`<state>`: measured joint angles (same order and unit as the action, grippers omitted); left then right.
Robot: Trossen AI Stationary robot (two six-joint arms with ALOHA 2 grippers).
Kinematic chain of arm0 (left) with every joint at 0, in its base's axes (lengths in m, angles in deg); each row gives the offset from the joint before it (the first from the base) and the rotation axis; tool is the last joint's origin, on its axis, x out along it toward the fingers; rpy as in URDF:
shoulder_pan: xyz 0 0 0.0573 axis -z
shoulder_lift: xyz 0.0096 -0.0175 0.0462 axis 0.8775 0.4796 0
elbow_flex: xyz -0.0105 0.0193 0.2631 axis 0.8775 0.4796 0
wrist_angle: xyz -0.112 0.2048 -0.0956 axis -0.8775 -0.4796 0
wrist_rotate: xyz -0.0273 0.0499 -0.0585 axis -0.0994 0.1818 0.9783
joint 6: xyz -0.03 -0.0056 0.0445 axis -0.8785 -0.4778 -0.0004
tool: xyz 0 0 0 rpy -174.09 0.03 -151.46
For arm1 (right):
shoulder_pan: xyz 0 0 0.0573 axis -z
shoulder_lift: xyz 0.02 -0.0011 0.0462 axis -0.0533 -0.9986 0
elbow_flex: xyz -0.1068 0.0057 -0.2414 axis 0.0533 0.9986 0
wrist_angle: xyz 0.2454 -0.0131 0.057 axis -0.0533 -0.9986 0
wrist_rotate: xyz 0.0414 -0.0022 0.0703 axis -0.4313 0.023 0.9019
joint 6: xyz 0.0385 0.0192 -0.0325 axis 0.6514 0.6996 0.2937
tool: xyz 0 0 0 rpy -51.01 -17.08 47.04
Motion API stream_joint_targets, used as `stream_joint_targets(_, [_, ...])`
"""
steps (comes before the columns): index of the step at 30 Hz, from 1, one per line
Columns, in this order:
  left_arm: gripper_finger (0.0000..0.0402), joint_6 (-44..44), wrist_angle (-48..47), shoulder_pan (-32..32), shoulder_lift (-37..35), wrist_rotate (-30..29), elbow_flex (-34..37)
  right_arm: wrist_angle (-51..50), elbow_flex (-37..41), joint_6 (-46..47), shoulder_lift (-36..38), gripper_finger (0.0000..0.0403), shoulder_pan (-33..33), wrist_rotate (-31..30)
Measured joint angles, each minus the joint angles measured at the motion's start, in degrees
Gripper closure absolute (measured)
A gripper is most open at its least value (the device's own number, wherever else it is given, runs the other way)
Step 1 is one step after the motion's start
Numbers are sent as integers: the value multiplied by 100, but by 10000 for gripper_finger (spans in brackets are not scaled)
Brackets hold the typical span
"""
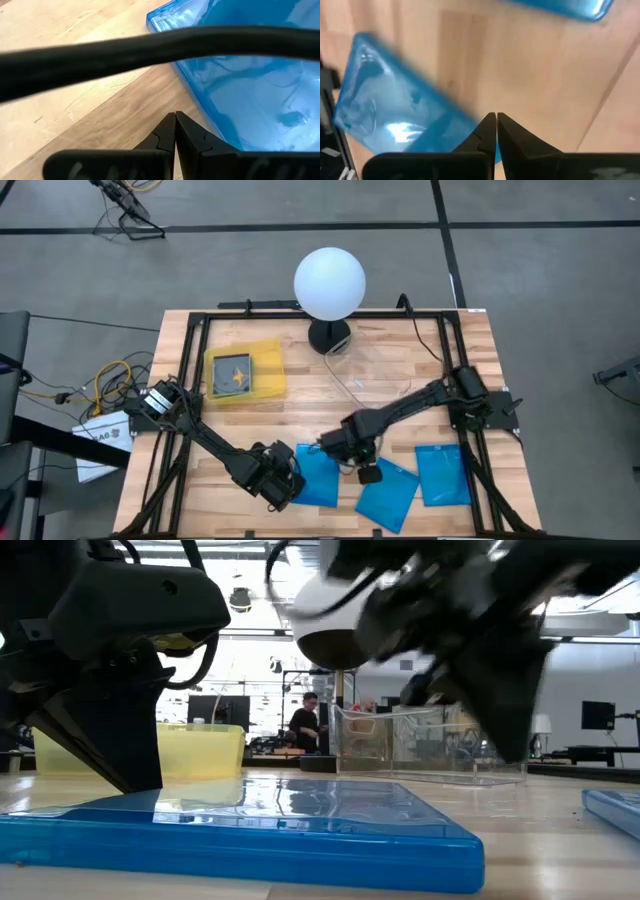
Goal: Pick & place jewel cases by type
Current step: Put the left blue CD case into the transparent bin
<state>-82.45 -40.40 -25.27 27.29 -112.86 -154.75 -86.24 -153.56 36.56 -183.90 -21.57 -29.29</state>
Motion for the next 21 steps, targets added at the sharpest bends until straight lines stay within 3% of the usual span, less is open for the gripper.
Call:
stream_joint_targets(5, [400,246,8,4,-1,19,-2,534,638,707,876,396,-629,-1078])
stream_joint_targets(11, [400,542,24,9,-1,6,-2,2503,1913,2104,1918,402,-1216,-2333])
stream_joint_targets(16, [400,530,47,13,-5,74,-2,3776,2552,2506,1847,402,-1383,-2790])
stream_joint_targets(21, [400,60,142,15,-8,189,-2,4191,2592,2429,1417,402,-1362,-2965])
